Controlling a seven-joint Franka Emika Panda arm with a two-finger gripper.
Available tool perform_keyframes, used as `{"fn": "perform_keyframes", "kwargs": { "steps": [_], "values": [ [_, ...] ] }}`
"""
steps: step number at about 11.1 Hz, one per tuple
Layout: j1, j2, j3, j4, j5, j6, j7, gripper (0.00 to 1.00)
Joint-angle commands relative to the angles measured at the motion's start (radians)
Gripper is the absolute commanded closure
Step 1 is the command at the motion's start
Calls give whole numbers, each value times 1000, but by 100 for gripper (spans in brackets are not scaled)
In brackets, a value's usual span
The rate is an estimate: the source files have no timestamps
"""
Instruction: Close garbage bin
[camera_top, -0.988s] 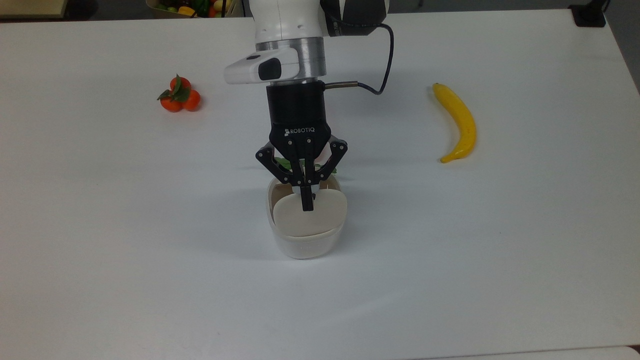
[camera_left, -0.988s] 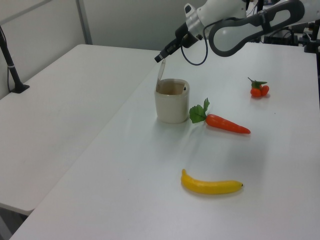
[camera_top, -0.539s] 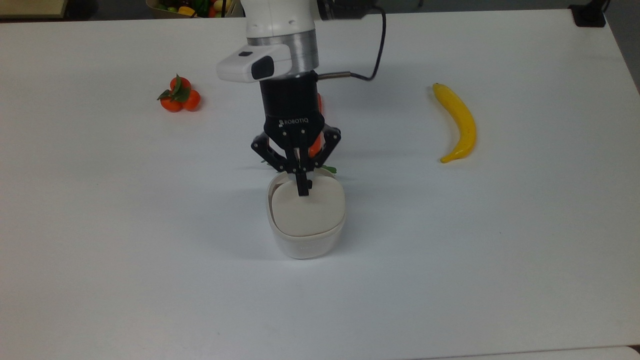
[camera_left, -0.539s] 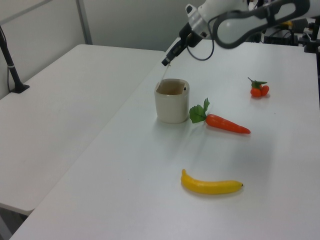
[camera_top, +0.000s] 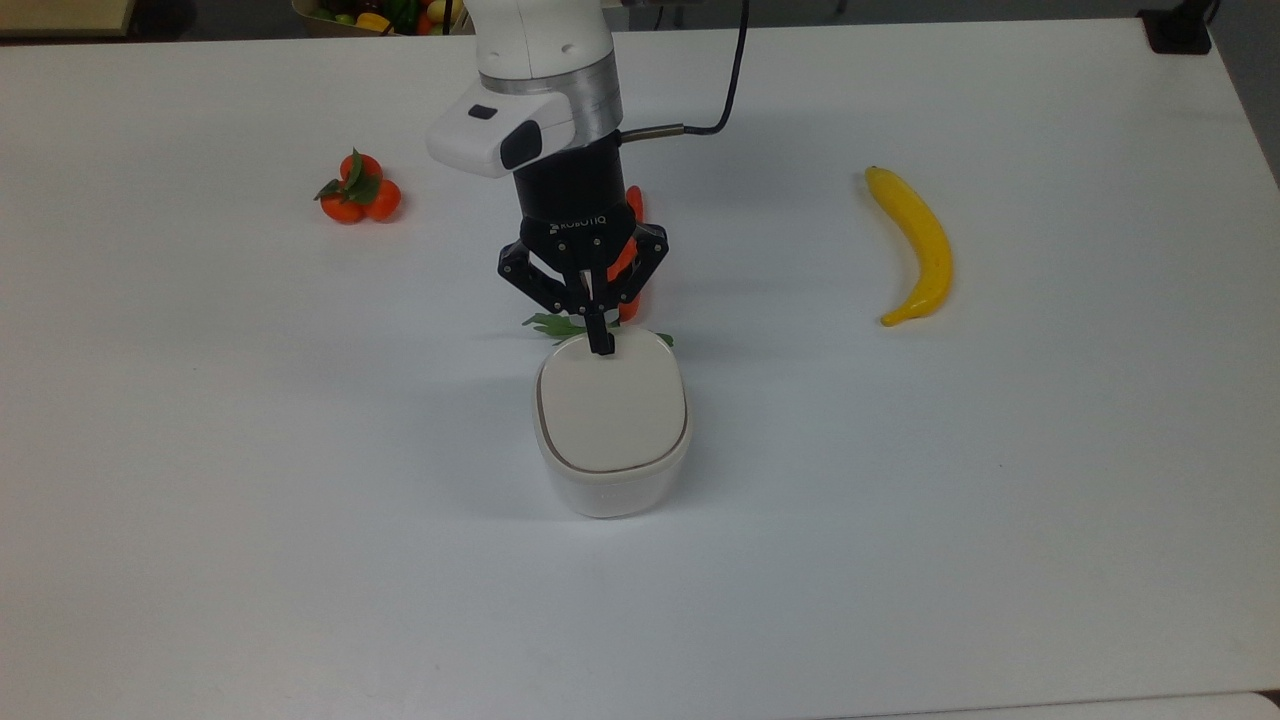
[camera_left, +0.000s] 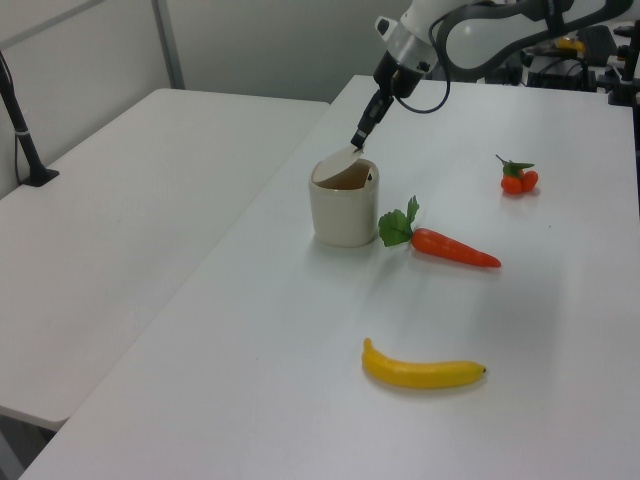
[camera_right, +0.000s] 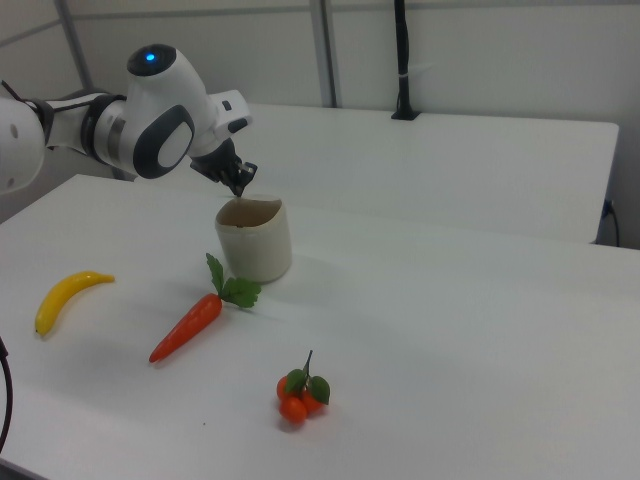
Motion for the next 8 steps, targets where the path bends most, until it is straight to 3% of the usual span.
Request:
{"fn": "perform_keyframes", "kwargs": {
  "steps": [1, 8],
  "values": [
    [2, -31, 3, -66, -21, -20, -18, 100],
    [0, -7, 3, -85, -24, -8, -24, 100]
  ]
}}
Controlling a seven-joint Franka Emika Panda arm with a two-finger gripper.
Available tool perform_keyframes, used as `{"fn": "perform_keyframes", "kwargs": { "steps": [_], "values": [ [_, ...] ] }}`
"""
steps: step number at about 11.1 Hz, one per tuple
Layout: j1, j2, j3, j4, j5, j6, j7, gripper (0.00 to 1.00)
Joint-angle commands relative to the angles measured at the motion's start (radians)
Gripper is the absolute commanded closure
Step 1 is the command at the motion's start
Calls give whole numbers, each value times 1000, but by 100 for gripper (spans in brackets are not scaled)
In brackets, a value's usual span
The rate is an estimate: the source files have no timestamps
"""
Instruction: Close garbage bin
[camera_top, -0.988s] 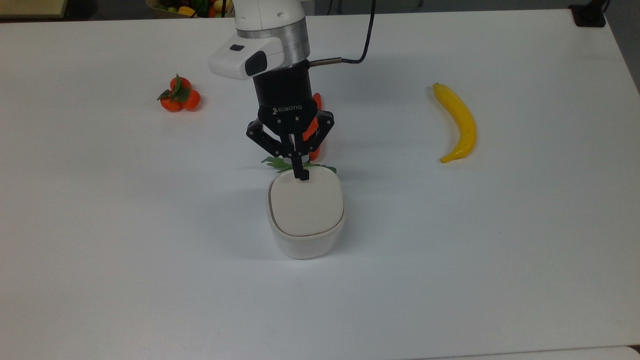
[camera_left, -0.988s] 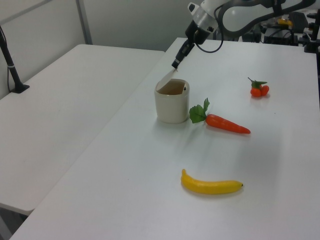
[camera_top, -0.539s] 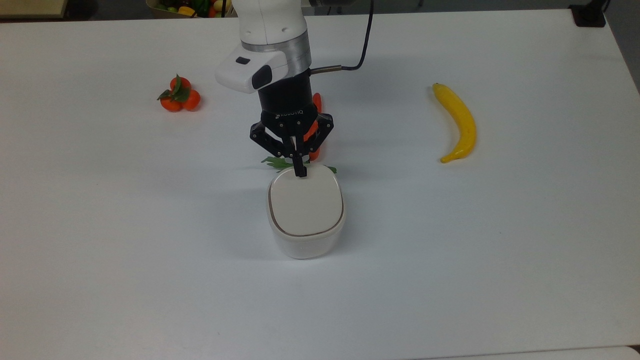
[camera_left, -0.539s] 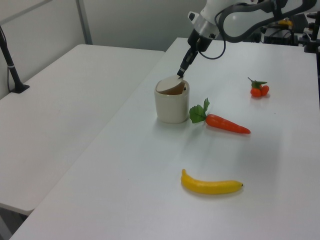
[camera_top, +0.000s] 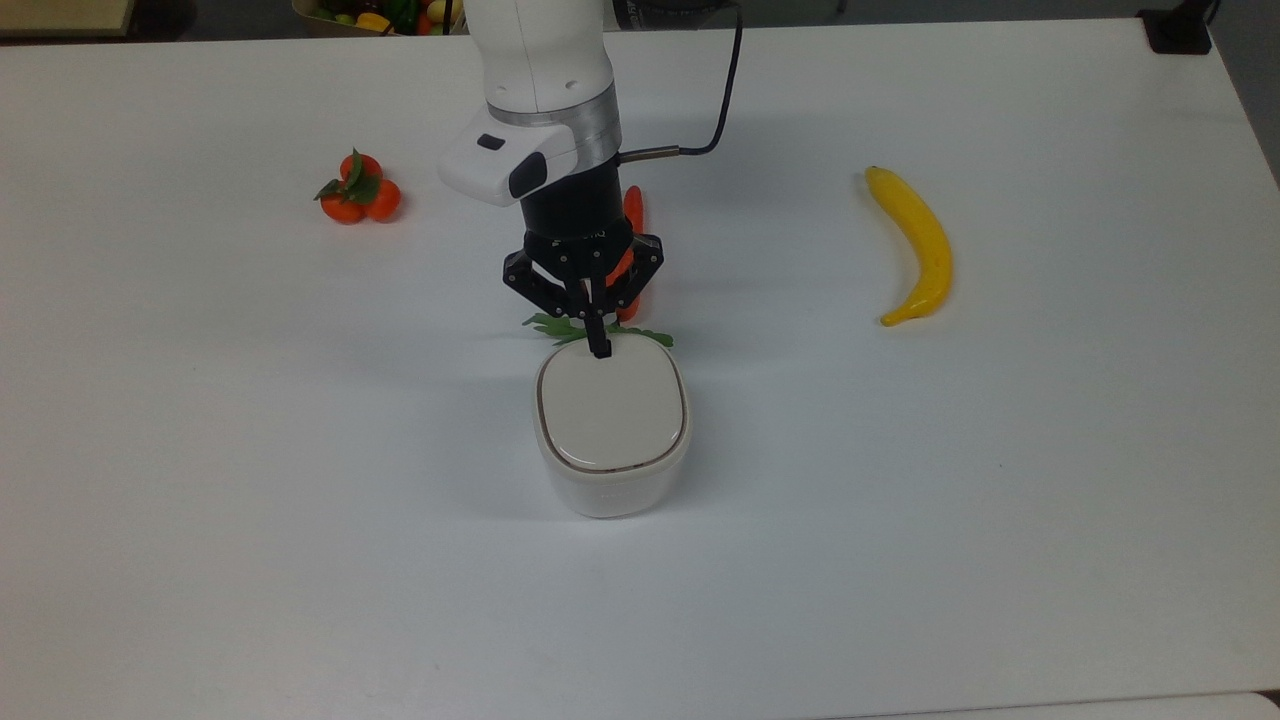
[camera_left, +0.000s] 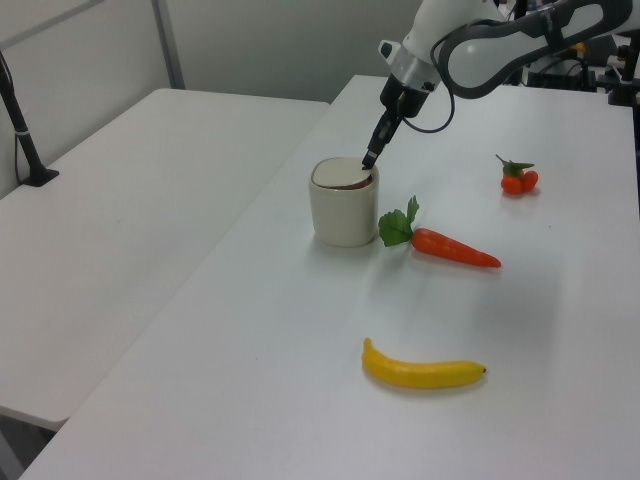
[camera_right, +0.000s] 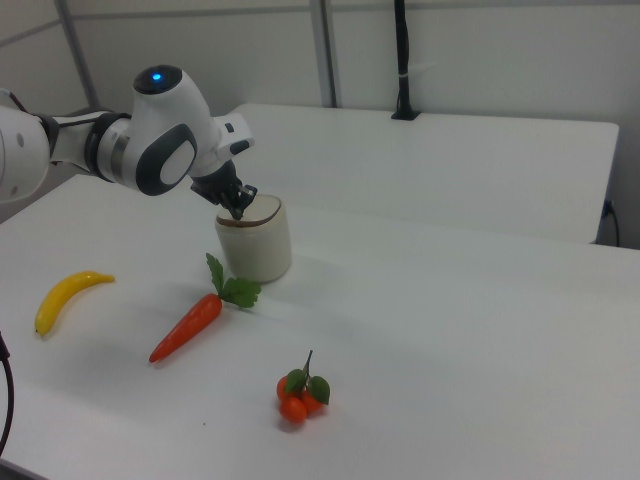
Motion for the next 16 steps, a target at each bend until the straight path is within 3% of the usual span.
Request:
{"fn": "perform_keyframes", "kwargs": {
  "steps": [1, 11, 16],
  "values": [
    [1, -4, 4, -21, -14, -1, -22, 100],
    [9, 54, 4, -17, -18, 96, -45, 100],
    [-2, -17, 4, -15, -8, 82, -28, 100]
  ]
}}
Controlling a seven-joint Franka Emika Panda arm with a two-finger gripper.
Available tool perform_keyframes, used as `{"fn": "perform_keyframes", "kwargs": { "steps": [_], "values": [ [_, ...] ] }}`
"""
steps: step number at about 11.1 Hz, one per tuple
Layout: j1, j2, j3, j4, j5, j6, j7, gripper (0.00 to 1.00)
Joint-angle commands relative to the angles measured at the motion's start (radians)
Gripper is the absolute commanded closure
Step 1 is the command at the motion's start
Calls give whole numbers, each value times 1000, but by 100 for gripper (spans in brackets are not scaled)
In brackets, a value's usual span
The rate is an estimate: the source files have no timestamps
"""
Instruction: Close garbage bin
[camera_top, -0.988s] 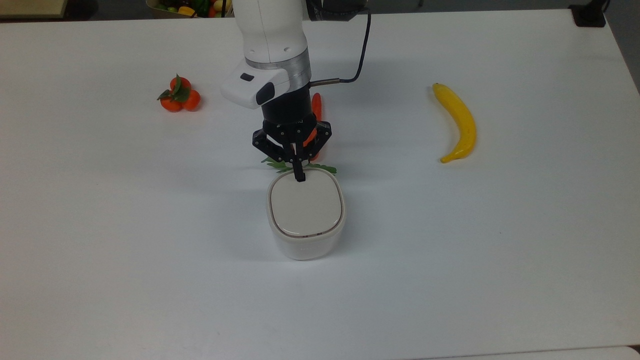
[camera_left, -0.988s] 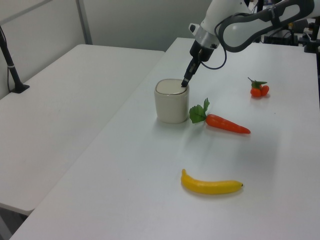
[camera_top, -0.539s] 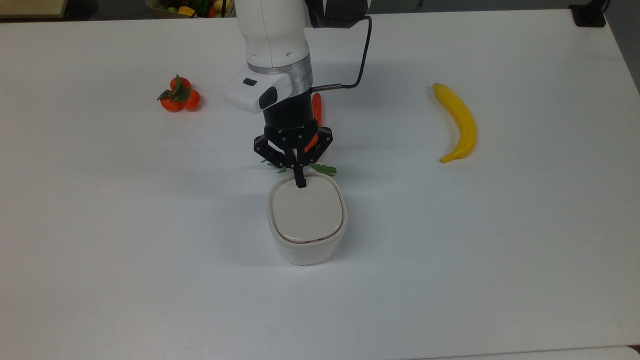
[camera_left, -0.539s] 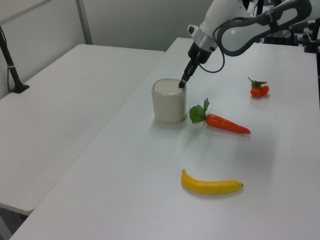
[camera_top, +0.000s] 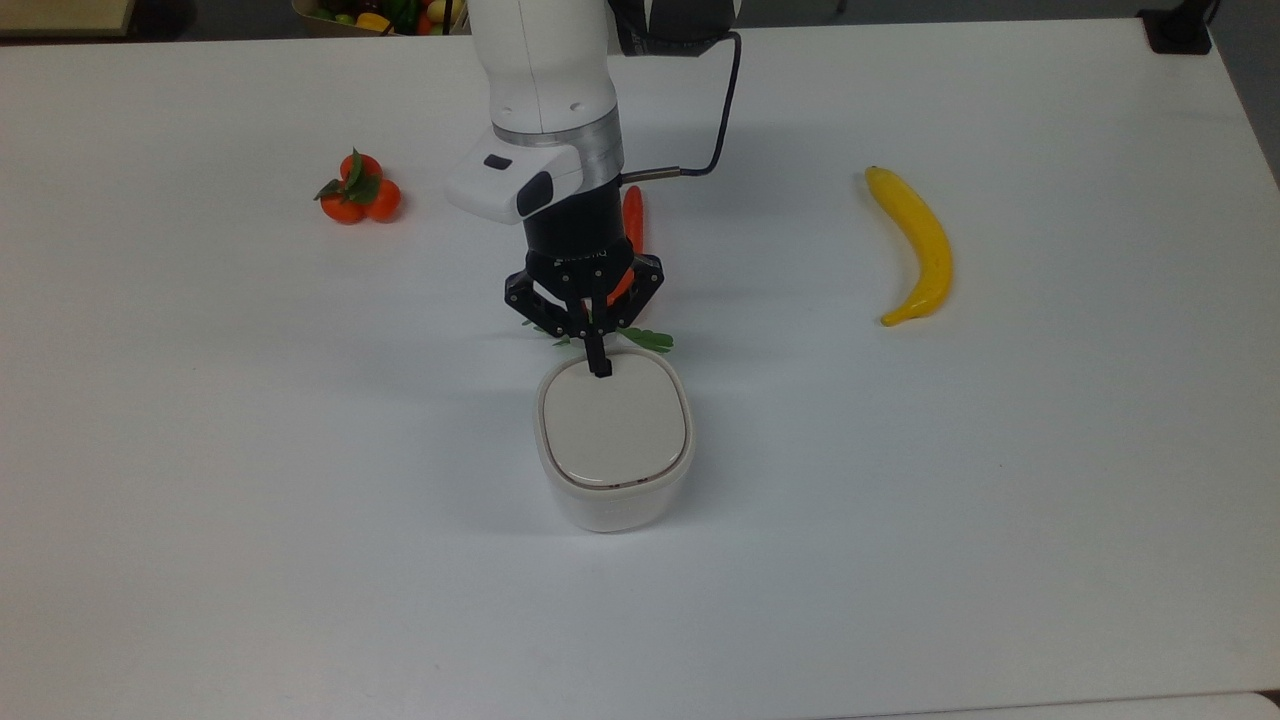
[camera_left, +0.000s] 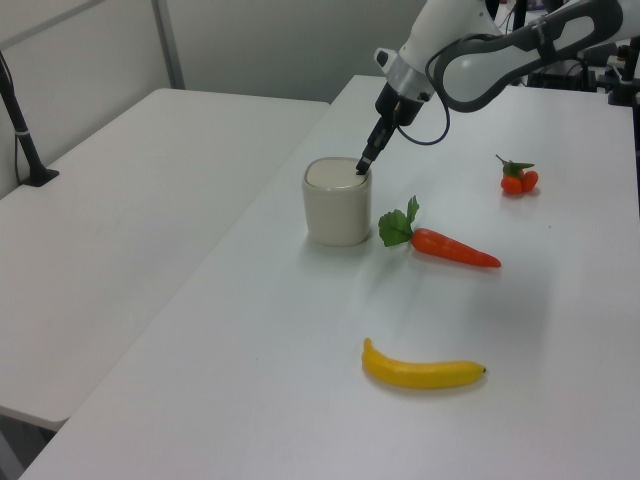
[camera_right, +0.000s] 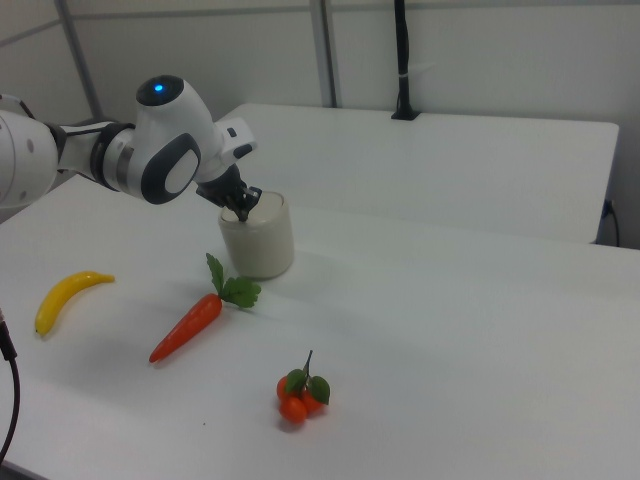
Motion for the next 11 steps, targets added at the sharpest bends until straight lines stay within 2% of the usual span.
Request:
{"fn": "perform_keyframes", "kwargs": {
  "steps": [1, 3, 4, 5, 7, 8, 10, 11],
  "values": [
    [-9, -72, 2, -20, -5, -6, 4, 100],
    [-28, -135, 2, -17, -3, -119, 4, 100],
    [-29, -175, -5, -17, -2, -177, 6, 84],
    [-37, -216, -11, -15, 0, -269, 11, 52],
    [-57, -314, -37, -15, -2, -537, 20, 3],
    [-57, -359, -54, -6, -11, -642, 20, 0],
    [-46, -417, -90, 20, -15, -805, 32, 0],
    [-42, -421, -91, 43, -37, -878, 73, 0]
  ]
}}
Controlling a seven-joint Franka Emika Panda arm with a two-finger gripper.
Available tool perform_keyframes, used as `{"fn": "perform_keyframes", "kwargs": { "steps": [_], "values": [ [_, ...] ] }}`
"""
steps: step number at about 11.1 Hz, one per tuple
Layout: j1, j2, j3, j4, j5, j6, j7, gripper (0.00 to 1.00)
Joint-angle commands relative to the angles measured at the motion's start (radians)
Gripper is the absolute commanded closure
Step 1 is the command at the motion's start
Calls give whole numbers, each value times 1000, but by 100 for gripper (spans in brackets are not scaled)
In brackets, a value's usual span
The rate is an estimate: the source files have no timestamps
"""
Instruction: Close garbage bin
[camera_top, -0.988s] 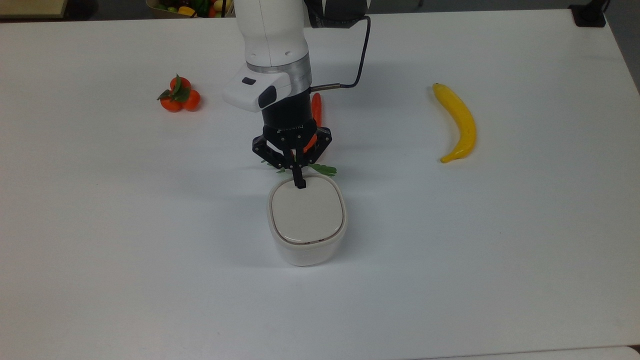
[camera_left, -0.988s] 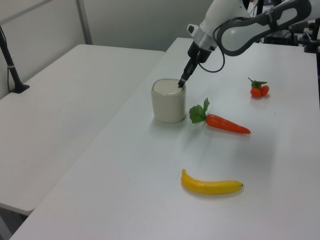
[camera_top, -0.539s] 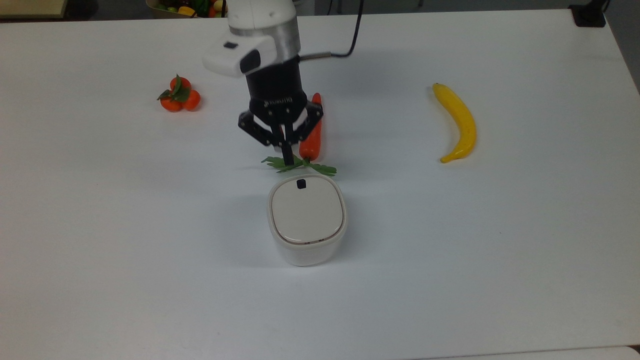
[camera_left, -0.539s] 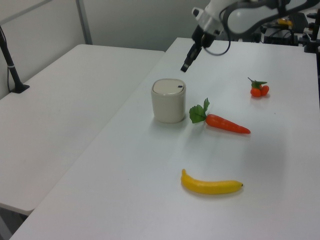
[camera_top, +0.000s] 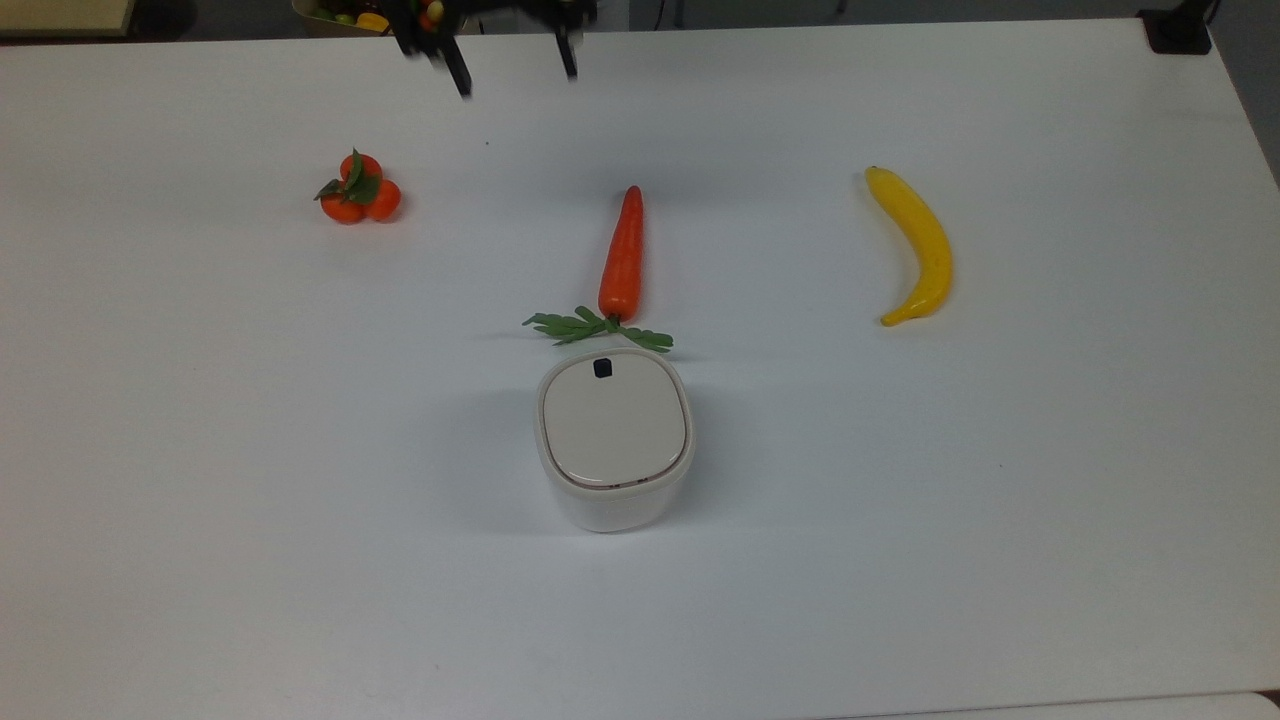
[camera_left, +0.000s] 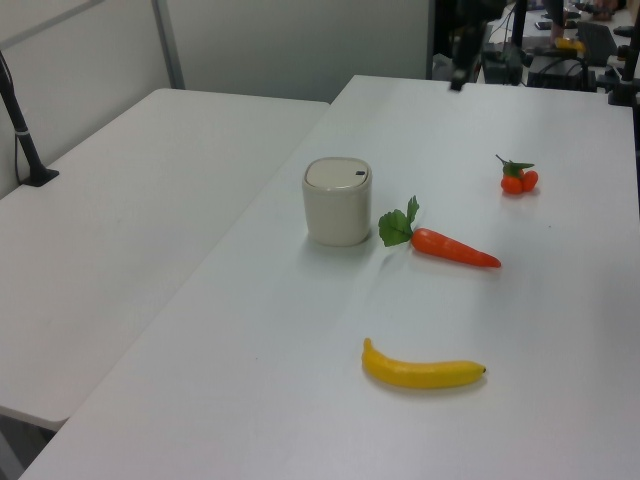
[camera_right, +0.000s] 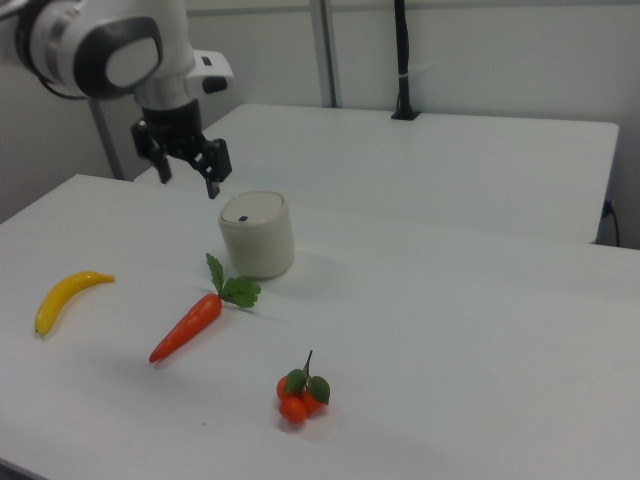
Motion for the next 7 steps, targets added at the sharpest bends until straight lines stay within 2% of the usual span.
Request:
{"fn": "perform_keyframes", "kwargs": {
  "steps": [1, 2, 3, 7],
  "values": [
    [39, -44, -17, 52, -86, -185, 145, 0],
    [54, -51, -13, 59, -124, -201, 216, 0],
    [60, -62, -8, 59, -147, -203, 225, 0],
    [54, -51, 13, 31, -150, -117, 89, 0]
  ]
}}
